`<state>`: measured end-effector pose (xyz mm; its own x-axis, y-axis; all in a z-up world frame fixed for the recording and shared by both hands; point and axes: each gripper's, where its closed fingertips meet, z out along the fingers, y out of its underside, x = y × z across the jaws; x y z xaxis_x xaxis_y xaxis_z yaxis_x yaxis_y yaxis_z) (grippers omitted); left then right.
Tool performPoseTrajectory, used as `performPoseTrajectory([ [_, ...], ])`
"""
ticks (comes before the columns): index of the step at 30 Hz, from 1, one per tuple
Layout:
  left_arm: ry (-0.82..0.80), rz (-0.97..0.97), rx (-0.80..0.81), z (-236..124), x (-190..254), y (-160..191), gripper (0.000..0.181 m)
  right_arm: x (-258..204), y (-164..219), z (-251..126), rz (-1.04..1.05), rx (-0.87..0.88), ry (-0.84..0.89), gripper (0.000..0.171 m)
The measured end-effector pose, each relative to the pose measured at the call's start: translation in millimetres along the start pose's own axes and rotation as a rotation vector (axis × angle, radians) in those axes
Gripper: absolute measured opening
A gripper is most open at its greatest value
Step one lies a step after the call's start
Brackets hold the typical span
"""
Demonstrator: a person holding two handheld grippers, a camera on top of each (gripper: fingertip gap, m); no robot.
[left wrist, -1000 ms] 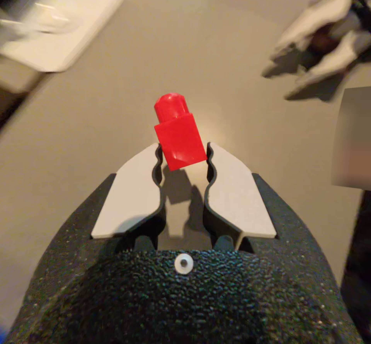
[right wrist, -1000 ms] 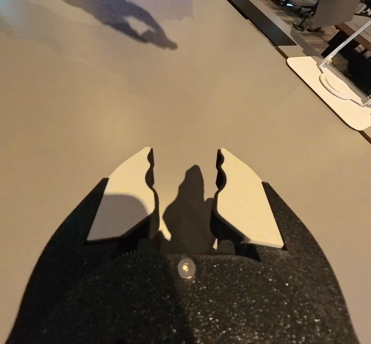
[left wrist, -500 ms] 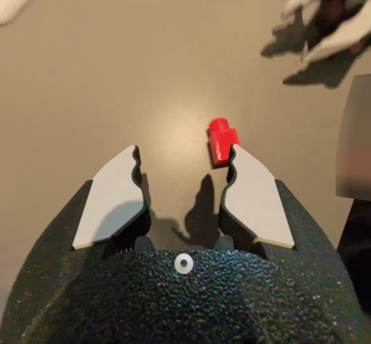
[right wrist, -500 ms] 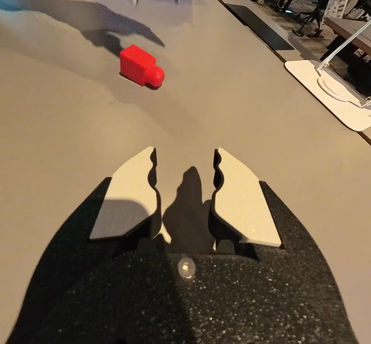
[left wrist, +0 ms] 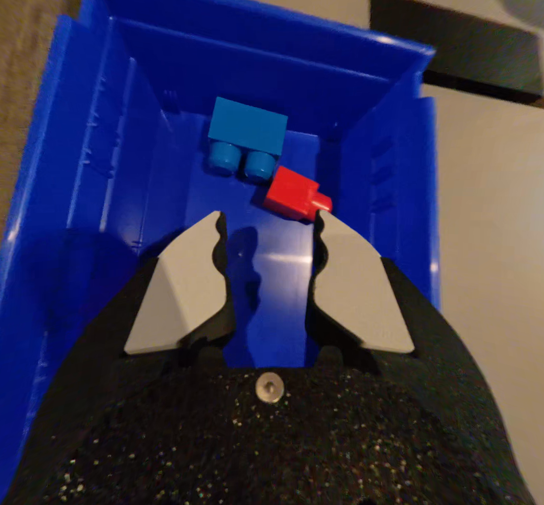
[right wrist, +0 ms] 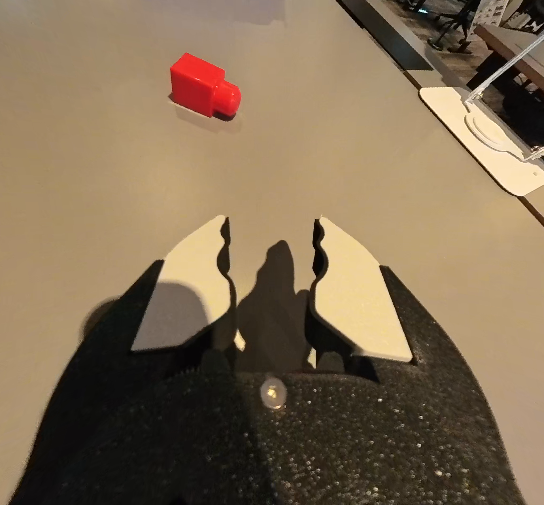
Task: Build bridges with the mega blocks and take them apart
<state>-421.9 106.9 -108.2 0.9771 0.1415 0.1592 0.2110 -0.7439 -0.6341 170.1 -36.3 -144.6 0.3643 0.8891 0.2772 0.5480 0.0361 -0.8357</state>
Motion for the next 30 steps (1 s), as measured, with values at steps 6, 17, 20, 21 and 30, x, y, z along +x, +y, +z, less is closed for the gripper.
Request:
performPoseTrajectory([
  [6, 0.003, 0.057, -0.120, 41, 1, 7, 0.061, 0, 1, 2, 0.002, -0.011, -0.008, 0.053],
  [17, 0.054, 0.197, -0.136, 56, 19, 8, 0.044, -1, 0, 2, -0.007, -0.009, -0.008, 0.053],
  [20, 0.098, 0.172, -0.198, 56, 27, 18, 0.048, -2, 0, 2, -0.011, -0.009, -0.008, 0.053],
  [21, 0.110, 0.155, -0.232, 58, 29, 23, 0.063, -2, 0, 2, -0.013, -0.010, -0.008, 0.054],
  [30, 0.178, 0.125, -0.242, 56, 39, 22, 0.041, -2, 0, 2, -0.009, -0.009, -0.009, 0.054],
])
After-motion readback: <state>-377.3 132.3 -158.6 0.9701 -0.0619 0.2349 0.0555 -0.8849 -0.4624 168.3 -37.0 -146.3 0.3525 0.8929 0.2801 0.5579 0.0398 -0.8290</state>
